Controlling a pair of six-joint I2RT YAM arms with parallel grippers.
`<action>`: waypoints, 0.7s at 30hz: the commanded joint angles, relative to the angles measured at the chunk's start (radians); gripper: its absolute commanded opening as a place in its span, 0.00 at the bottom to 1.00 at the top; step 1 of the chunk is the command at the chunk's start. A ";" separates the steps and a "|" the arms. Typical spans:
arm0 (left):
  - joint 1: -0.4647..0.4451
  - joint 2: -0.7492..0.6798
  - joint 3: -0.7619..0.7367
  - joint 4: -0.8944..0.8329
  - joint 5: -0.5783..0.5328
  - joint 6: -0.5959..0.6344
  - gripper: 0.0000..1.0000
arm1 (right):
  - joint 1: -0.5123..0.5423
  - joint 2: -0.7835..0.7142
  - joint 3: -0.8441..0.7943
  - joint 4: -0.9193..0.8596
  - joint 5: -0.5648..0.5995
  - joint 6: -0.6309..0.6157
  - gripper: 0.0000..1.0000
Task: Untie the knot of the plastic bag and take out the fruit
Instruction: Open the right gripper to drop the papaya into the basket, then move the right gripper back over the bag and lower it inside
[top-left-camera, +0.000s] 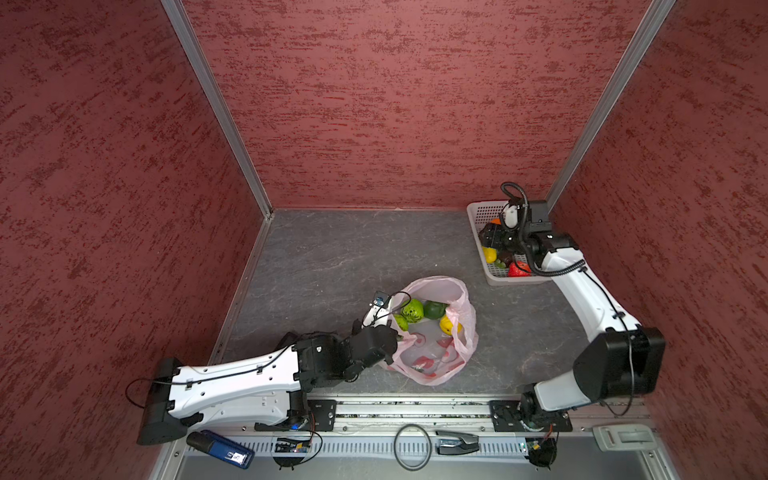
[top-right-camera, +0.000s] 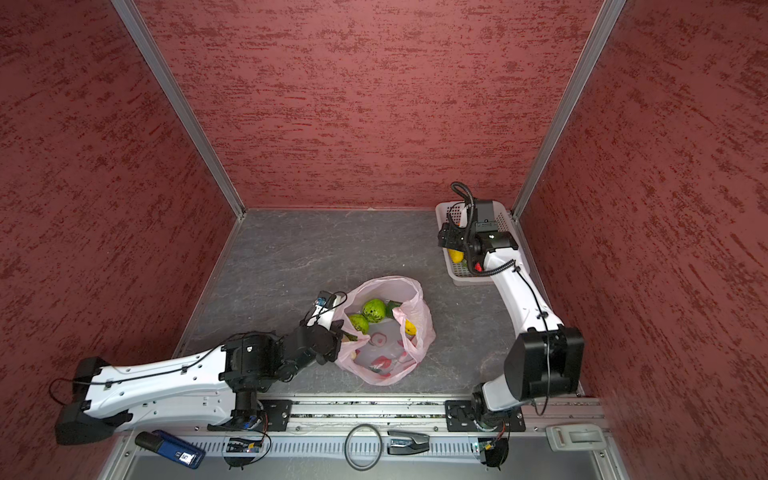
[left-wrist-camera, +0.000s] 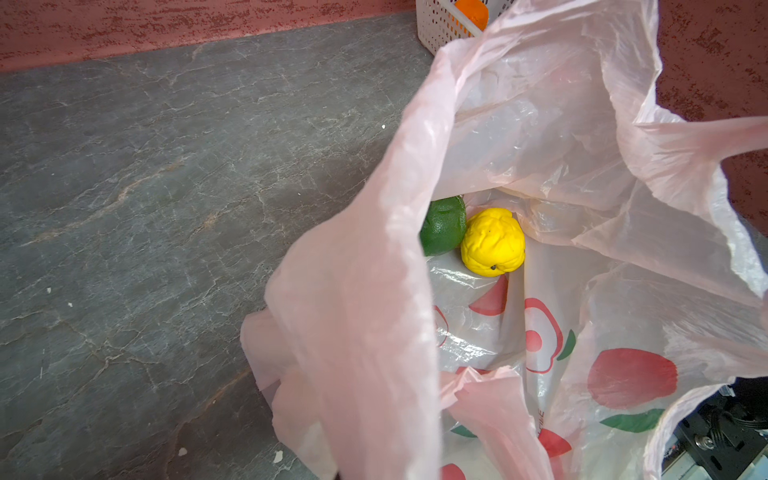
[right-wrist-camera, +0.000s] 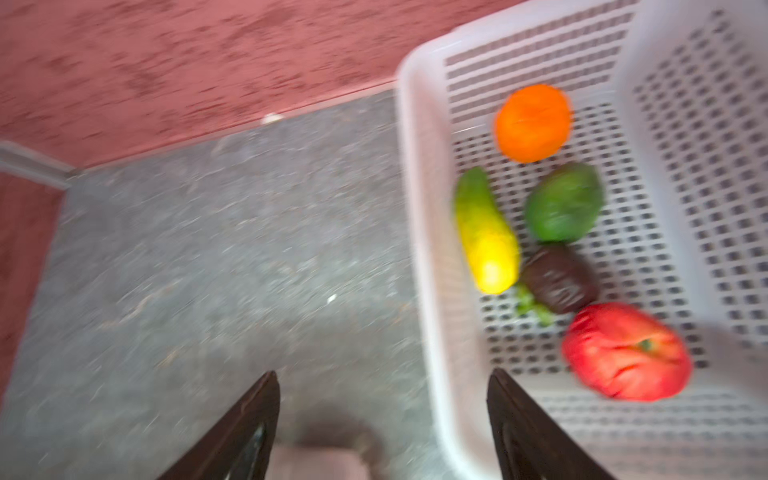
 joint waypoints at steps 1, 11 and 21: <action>0.001 -0.017 0.024 -0.019 -0.016 0.030 0.00 | 0.117 -0.099 -0.045 -0.071 -0.022 0.078 0.80; 0.014 -0.047 -0.004 0.008 0.007 0.058 0.00 | 0.581 -0.159 0.105 -0.245 0.126 0.267 0.81; 0.040 -0.041 0.005 0.025 0.035 0.086 0.00 | 0.829 -0.097 0.256 -0.405 0.219 0.401 0.79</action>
